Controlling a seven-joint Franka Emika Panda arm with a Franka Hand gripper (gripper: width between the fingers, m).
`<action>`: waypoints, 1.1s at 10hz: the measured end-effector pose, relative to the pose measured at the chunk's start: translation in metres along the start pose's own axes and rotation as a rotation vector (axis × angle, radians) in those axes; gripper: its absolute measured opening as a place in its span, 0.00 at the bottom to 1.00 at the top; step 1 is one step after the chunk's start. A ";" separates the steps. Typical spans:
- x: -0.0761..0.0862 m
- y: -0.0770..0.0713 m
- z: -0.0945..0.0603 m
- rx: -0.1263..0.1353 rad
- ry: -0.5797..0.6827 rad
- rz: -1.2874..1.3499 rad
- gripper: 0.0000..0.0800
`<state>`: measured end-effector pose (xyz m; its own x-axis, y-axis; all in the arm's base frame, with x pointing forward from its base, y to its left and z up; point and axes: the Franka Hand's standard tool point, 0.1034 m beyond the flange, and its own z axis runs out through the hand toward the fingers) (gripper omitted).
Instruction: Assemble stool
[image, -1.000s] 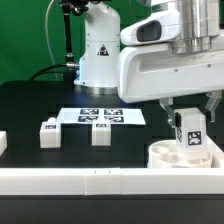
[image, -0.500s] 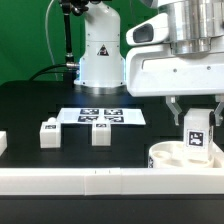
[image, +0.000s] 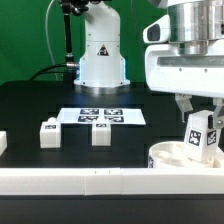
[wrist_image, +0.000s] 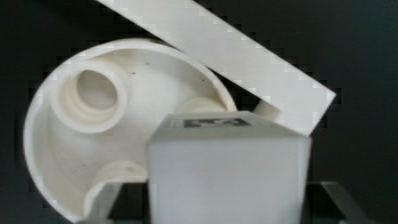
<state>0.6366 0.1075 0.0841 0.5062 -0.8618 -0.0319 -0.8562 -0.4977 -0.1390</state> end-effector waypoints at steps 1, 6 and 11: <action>0.000 0.000 0.000 0.004 -0.007 0.071 0.42; -0.001 0.000 0.000 0.010 -0.019 0.090 0.56; 0.001 -0.008 -0.018 0.042 -0.009 -0.249 0.81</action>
Offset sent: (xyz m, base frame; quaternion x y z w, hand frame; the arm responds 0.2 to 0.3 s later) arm 0.0000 0.0000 0.0000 0.0000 0.0000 0.0650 0.9979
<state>0.6423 0.1092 0.1030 0.7022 -0.7119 -0.0005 -0.6997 -0.6901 -0.1851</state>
